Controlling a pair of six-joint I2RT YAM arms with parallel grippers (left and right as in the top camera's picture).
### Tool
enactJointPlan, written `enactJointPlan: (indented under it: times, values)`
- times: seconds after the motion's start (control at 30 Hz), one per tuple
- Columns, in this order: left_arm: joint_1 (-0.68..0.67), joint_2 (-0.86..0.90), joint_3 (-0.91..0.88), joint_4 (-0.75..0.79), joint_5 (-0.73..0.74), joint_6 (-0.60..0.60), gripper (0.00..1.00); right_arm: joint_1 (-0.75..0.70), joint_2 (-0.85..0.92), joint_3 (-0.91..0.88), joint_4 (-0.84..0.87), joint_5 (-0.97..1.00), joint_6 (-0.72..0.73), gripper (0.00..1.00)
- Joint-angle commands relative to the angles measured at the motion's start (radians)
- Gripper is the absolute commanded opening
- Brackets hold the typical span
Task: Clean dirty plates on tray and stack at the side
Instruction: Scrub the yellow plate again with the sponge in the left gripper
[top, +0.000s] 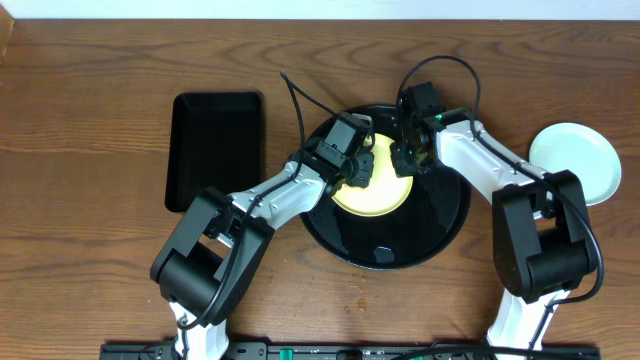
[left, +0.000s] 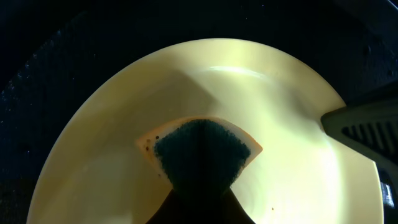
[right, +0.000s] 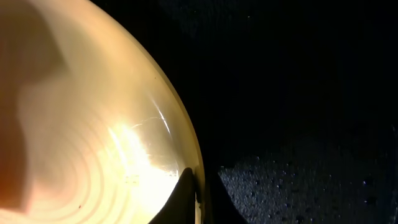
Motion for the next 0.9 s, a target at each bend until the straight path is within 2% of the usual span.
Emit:
enactJointPlan:
  times: [0.0, 0.47, 0.87]
  values:
    - [0.004, -0.037, 0.0, -0.006, -0.009, 0.01, 0.08, 0.009, 0.017, -0.009, 0.003, -0.011, 0.005, 0.01]
    - [0.004, -0.059, 0.0, -0.024, -0.009, 0.01, 0.08, 0.009, -0.006, -0.006, 0.038, 0.045, -0.008, 0.01]
    - [0.004, -0.093, 0.0, -0.024, -0.009, 0.028, 0.08, 0.027, -0.172, -0.006, 0.0, 0.093, -0.007, 0.01]
